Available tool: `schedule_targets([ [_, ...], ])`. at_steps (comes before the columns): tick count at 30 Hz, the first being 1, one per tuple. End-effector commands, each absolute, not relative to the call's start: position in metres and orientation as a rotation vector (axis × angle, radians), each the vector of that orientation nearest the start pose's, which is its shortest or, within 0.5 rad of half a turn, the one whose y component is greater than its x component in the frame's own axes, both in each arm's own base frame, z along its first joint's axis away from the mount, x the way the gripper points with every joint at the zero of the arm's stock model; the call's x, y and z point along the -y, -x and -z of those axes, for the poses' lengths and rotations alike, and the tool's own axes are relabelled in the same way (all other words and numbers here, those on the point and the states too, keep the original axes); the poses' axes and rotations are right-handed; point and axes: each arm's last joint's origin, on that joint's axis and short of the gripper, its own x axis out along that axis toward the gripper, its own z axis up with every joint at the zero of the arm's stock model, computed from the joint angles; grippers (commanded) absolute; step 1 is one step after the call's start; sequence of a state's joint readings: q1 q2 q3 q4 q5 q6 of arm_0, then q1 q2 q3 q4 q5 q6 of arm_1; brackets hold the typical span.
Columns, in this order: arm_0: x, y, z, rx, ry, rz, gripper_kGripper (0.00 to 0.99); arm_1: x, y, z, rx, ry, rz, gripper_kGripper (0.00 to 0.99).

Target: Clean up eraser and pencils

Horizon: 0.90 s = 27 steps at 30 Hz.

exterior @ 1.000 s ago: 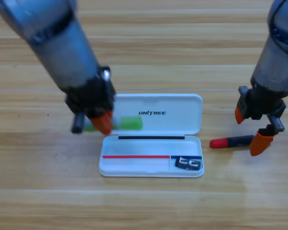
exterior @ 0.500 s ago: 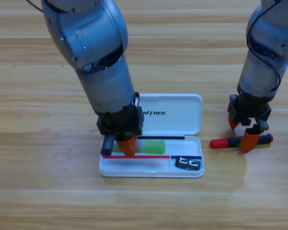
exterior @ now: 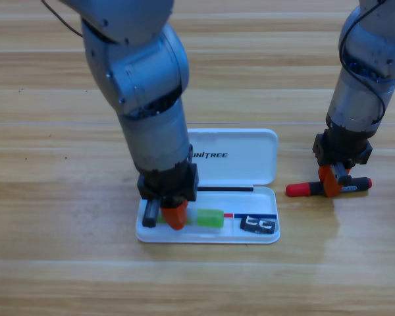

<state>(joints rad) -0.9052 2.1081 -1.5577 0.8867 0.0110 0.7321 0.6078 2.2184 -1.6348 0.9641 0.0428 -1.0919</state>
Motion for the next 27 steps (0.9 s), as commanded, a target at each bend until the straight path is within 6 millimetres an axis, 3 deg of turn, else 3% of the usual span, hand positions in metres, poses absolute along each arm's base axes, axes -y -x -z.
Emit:
schedule_targets([
  [1,0.337,-0.255,-0.197,-1.070,-1.243,1.244,0.000,-0.235,-0.352,-0.179,-1.165,1.258,-1.320,0.000],
  [9,0.341,-0.258,-0.196,-1.070,-1.234,1.233,0.000,-0.219,-0.318,-0.257,-1.091,1.209,-1.273,0.000],
  [13,0.341,-0.259,-0.195,-1.072,-1.232,1.228,0.000,-0.214,-0.298,-0.285,-1.062,1.200,-1.282,0.000],
  [27,0.342,-0.259,-0.191,-1.087,-1.234,1.223,0.000,-0.224,-0.280,-0.301,-1.031,1.192,-1.319,0.000],
])
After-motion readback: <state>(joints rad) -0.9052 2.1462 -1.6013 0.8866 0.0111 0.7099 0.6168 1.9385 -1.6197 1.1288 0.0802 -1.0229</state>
